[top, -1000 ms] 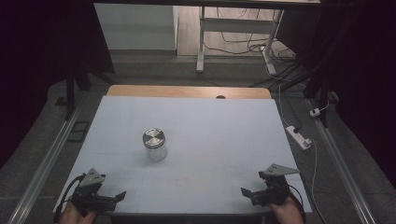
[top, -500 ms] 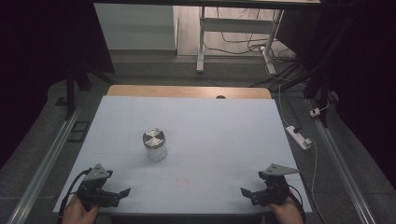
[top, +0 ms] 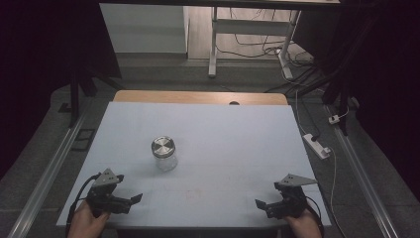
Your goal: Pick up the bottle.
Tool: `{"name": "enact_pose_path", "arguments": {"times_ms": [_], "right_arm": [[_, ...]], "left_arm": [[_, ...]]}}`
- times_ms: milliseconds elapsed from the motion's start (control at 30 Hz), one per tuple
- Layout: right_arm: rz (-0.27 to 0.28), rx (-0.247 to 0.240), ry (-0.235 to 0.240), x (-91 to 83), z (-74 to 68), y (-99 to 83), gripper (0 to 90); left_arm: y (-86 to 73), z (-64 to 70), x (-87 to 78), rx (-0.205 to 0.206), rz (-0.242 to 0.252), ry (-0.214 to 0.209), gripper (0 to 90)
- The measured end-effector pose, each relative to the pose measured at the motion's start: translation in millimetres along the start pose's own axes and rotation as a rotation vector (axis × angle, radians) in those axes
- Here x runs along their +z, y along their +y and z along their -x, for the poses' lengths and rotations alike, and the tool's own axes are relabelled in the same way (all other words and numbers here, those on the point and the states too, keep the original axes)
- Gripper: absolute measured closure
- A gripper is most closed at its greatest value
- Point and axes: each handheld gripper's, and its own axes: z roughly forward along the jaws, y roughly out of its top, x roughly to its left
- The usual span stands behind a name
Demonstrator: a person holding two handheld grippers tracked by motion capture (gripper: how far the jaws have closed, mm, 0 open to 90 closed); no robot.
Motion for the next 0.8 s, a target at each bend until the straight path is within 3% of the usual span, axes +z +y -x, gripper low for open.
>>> {"name": "enact_pose_path", "arguments": {"times_ms": [433,800], "right_arm": [[-0.008,-0.010,0.001,0.8,-0.7,0.2,0.0],[-0.008,-0.001,-0.002,0.8,-0.3,0.3,0.0]], "left_arm": [[21.8,-7.7,16.5,-0.025,0.016,-0.024,1.7],[43.9,-12.4,36.5,0.025,-0.010,-0.005,1.4]]}}
